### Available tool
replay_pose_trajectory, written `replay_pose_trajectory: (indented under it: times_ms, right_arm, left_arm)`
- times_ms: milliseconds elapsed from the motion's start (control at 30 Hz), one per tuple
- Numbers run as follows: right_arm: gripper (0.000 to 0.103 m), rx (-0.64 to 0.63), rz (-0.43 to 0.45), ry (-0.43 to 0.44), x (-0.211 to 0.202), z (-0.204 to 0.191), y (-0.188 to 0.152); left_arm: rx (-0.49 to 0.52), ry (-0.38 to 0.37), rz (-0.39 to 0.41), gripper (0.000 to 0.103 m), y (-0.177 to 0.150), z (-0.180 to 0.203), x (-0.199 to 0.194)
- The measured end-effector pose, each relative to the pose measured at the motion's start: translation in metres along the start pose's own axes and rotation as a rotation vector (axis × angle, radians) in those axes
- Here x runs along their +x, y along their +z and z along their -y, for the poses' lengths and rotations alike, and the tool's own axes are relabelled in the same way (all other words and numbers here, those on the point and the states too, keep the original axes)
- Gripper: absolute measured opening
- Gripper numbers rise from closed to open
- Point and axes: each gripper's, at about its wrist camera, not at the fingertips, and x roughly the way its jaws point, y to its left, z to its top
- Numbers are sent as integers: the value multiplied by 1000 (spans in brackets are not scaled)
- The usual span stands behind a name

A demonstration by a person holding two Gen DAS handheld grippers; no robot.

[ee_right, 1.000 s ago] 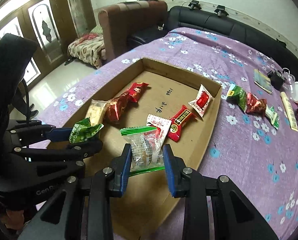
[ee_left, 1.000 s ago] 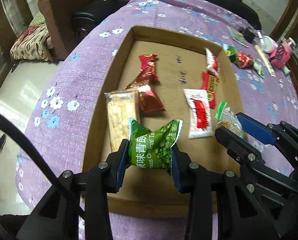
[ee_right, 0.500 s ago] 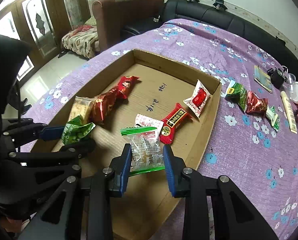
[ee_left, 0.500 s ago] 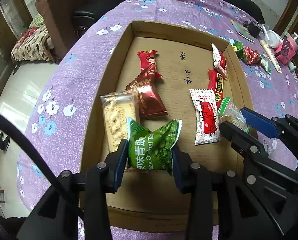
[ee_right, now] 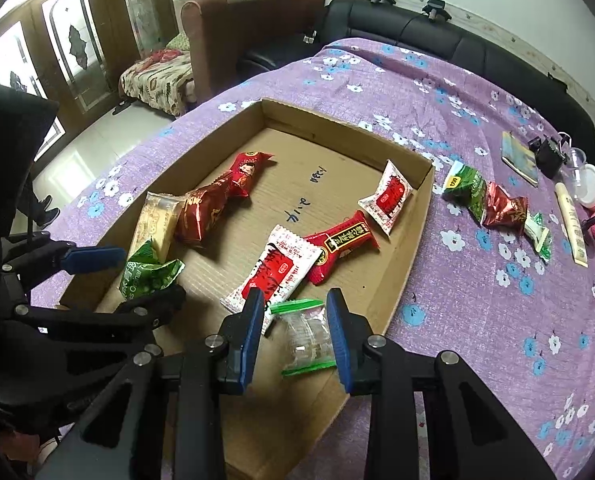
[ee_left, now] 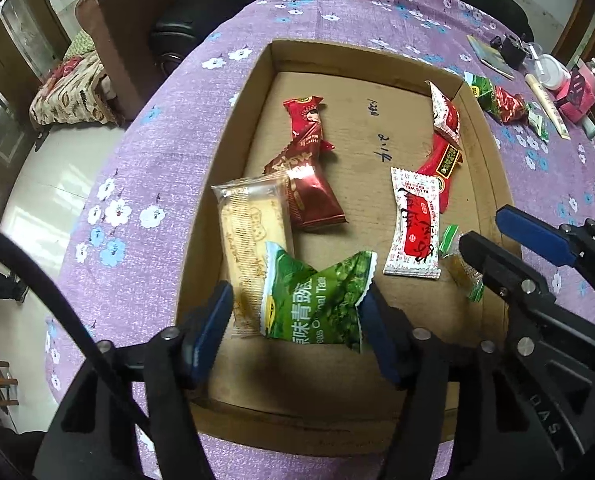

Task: Organize snacks
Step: 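Lower both snacks into the tray and open both grippers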

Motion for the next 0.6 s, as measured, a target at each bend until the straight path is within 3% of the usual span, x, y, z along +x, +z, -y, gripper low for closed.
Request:
replay_pose_trajectory:
  times_ms: [300,433,600]
  right_arm:
    - [33,-5,-2,-18,-8,6,-1]
    - [41,-2,2,-23,-16,12,-4]
    - [42,21,7,-12,-26,23,-12]
  left_arm:
    - [9,14,-8,78,0,4,-4]
    - [7,27,-2,79,-1,6,-10]
    - [7,57,16,83,-4,12,-17]
